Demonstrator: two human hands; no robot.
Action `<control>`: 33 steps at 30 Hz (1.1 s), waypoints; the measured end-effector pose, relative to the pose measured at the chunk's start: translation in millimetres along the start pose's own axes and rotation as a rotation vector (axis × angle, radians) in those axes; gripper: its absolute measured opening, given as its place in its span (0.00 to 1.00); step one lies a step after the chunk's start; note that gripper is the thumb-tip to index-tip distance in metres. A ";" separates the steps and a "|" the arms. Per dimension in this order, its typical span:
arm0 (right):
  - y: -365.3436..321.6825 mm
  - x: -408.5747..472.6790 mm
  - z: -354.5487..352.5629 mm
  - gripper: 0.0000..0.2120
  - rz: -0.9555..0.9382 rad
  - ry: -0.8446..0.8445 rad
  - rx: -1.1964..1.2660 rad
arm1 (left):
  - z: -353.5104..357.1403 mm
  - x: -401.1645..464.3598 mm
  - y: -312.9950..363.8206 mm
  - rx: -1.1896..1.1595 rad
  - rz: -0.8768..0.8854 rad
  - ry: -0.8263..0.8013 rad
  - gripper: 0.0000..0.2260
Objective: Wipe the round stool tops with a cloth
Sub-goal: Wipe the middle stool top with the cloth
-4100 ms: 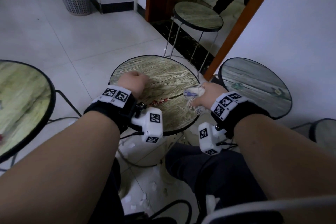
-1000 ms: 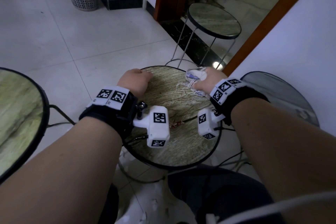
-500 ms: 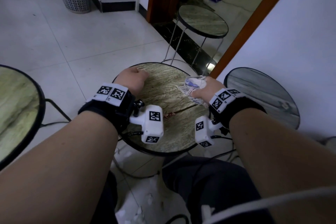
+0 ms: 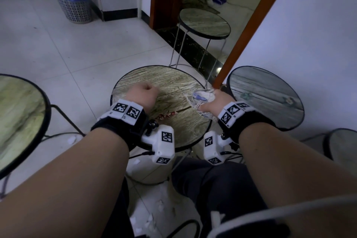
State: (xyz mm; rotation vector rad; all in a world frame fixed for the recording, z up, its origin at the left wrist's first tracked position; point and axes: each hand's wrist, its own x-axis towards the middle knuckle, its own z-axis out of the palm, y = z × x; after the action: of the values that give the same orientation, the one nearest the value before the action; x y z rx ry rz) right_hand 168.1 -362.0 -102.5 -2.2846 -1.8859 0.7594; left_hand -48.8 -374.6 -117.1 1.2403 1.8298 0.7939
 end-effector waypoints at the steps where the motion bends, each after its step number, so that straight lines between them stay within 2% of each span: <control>1: 0.5 -3.5 0.4 0.22 -0.003 0.000 0.016 | 2.2 -1.4 -0.9 0.011 0.004 0.006 0.09; 11: 8.3 -19.1 4.1 0.22 -0.004 -0.031 0.065 | 7.9 -2.9 -0.4 0.107 0.014 0.034 0.07; 16: 8.3 -20.7 -1.9 0.13 -0.032 -0.066 0.085 | 8.0 1.5 -0.6 0.117 0.007 0.011 0.07; 21: 9.8 -18.3 -0.4 0.19 -0.008 -0.066 0.115 | 8.8 9.4 -1.6 0.099 -0.012 0.023 0.08; 28: 11.6 -22.0 0.4 0.10 0.012 -0.121 0.167 | 6.6 8.2 5.2 0.143 -0.002 -0.033 0.10; 33: 11.9 -25.2 -0.8 0.13 0.006 -0.144 0.099 | 7.6 5.7 10.2 0.185 0.013 -0.032 0.08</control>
State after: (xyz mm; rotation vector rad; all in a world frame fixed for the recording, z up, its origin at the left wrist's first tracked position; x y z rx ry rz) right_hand 176.2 -388.3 -98.2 -2.2316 -1.8529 1.0190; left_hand -38.9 -365.3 -114.0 1.3739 1.9048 0.6184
